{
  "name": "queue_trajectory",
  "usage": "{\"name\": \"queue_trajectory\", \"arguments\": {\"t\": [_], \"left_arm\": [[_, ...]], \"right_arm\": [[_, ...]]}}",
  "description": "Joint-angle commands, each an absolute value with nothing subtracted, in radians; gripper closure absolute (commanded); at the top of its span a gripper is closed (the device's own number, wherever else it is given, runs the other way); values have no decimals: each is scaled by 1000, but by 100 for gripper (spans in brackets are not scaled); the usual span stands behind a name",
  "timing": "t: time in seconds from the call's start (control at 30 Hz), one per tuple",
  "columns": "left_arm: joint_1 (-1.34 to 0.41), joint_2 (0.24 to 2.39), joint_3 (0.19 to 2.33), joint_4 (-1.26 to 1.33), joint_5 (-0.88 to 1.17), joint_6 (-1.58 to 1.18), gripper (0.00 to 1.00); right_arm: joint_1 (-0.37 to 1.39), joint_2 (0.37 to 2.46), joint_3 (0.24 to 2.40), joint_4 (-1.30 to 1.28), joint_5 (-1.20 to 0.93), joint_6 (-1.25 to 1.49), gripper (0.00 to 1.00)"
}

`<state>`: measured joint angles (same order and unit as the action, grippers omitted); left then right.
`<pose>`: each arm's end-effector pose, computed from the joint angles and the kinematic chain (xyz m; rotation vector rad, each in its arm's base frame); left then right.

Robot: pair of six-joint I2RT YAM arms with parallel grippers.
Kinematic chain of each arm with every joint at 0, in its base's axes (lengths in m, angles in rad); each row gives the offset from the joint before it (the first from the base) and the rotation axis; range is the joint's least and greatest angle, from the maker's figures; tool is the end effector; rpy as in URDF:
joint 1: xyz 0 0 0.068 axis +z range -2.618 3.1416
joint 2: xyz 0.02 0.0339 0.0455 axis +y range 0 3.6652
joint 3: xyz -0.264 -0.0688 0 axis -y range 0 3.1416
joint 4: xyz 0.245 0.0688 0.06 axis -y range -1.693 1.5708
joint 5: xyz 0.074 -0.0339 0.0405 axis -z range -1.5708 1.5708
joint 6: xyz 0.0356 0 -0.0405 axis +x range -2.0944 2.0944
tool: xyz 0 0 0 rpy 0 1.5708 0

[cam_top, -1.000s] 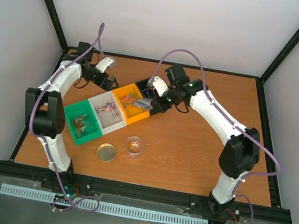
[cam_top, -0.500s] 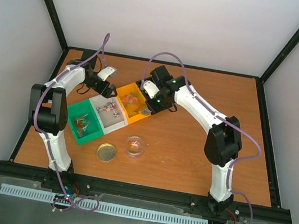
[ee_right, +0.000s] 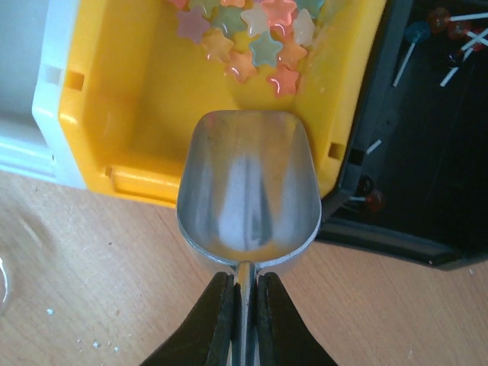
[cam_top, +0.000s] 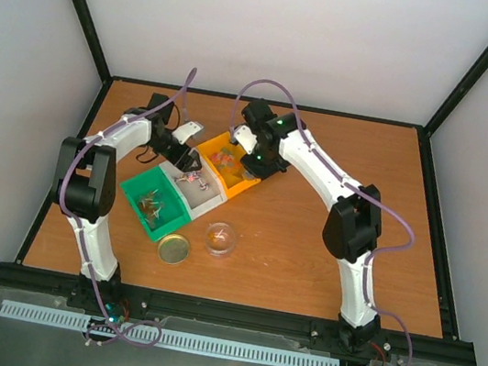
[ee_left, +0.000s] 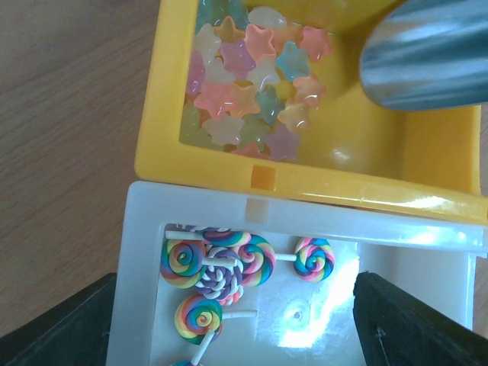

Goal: Pack the candies

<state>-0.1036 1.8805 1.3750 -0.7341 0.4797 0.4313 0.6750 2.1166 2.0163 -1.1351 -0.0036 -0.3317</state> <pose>0.3745 -0.0555 0.1990 0.8150 2.5593 -0.5744 0.3457 0.2769 0.2708 -1.3564 2.4615 0.0862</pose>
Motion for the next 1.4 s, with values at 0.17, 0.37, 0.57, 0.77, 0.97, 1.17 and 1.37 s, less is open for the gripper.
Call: {"name": "queue_trajectory", "arguments": {"t": [0.17, 0.37, 0.57, 0.77, 0.97, 1.17, 1.37], "left_arm": [[-118, 1873, 1382, -711, 512, 437, 21], [-118, 1888, 1387, -707, 511, 458, 22], [-118, 1920, 1422, -717, 523, 477, 24], [-118, 1941, 1452, -735, 548, 496, 25], [-118, 1946, 1461, -759, 556, 520, 25], [-117, 1951, 1477, -780, 556, 517, 24], [-105, 1952, 1512, -809, 585, 493, 19]], "right_arm": [[666, 2300, 2203, -1223, 19, -377, 97], [649, 2347, 2194, -1175, -18, -371, 97], [616, 2258, 1917, -889, -103, -318, 97], [616, 2167, 1620, -559, -195, -235, 97], [621, 2063, 1383, -227, -220, -161, 97], [621, 1986, 1207, 90, -233, -111, 97], [621, 1931, 1073, 306, -256, -92, 97]]}}
